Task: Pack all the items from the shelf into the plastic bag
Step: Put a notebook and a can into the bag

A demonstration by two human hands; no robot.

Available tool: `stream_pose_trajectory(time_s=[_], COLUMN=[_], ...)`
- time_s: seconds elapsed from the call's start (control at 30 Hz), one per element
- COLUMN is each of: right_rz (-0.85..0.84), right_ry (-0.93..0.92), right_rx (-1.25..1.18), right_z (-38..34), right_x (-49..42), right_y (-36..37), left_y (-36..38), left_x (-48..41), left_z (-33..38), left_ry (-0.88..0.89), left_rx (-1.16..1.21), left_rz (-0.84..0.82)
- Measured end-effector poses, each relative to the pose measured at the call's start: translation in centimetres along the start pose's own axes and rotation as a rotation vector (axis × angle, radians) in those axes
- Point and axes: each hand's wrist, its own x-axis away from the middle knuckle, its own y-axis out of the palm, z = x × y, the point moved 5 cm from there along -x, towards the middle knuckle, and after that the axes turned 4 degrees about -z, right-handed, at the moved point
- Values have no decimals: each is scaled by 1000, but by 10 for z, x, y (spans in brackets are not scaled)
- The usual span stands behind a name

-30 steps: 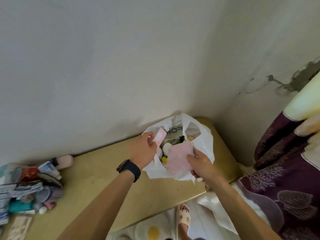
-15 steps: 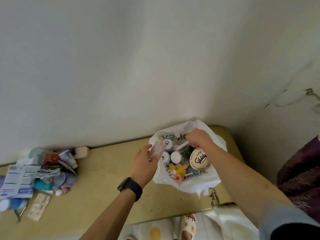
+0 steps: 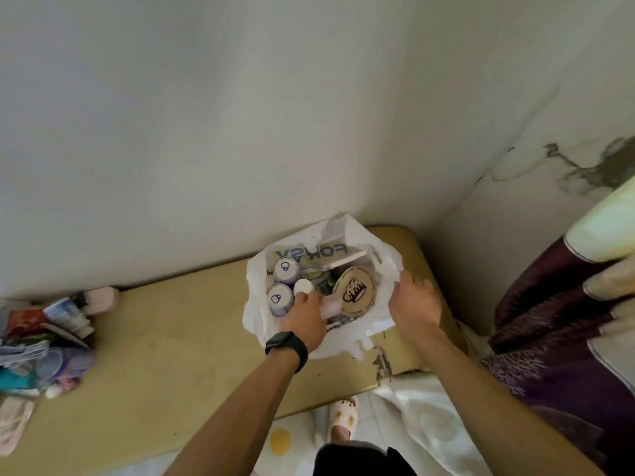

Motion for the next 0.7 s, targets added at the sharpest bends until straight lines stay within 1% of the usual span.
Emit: stream_pose_trajectory(time_s=[0.03, 0.1, 0.17, 0.2, 0.23, 0.3, 0.37, 0.43, 0.5, 0.57, 0.6, 0.7], right_rz=[41, 55, 44, 39, 34, 18, 67, 176, 242, 219, 204, 137], right_ry=[36, 121, 178, 196, 212, 246, 254, 170, 14, -173, -268, -510], right_rx=[-129, -383, -597, -662, -698, -694, -593, -468, -437, -439, -447, -541], right_z=[3, 8, 7, 6, 6, 5, 2, -11, -37, -75, -96, -162], right_x=[2, 7, 12, 16, 19, 26, 33, 44, 61, 79, 90, 127], right_y=[-6, -15, -21, -22, -20, -16, -17, -25, -37, -41, -40, -27], left_y=[0, -4, -6, -6, -7, -13, -24, -37, -51, -66, -71, -77], left_x=[-2, 0, 12, 19, 25, 36, 47, 60, 78, 96, 104, 127], left_z=[-4, -7, -11, -15, -21, -37, -46, -48, -51, -68, -81, -134], left_ry=[-21, 23, 103, 122, 118, 88, 101, 162, 196, 144, 97, -60], left_rx=[-3, -102, -318, -424, -521, -681, -718, -630, -430, -221, -135, 43], left_rz=[23, 72, 75, 44, -5, -96, -99, -18, 149, 321, 372, 434])
